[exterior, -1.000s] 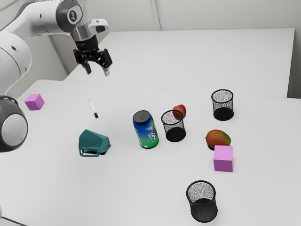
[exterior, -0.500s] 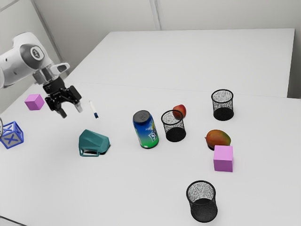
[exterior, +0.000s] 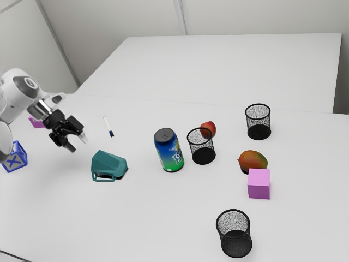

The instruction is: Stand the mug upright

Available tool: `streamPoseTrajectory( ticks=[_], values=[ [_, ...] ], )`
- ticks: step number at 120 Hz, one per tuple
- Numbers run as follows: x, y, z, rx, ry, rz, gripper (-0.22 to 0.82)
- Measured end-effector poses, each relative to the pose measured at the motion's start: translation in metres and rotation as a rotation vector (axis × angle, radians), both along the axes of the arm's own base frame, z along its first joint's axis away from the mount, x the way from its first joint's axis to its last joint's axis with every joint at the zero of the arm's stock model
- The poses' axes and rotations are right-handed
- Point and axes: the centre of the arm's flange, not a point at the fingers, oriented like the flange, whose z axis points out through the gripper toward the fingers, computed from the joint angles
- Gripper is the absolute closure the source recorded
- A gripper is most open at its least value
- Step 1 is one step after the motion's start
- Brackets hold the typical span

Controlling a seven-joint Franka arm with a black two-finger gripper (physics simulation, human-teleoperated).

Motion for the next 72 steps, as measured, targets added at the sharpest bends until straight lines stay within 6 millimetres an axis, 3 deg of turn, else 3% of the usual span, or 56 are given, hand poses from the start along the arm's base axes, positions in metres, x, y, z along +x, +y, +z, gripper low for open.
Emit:
streamPoseTrajectory(
  ticks=[27, 72],
  values=[
    [-0.002, 0.003, -0.034, -0.106, -0.054, -0.005, 0.00],
    [-0.013, -0.012, -0.069, -0.306, -0.147, 0.032, 0.00]
  ],
)
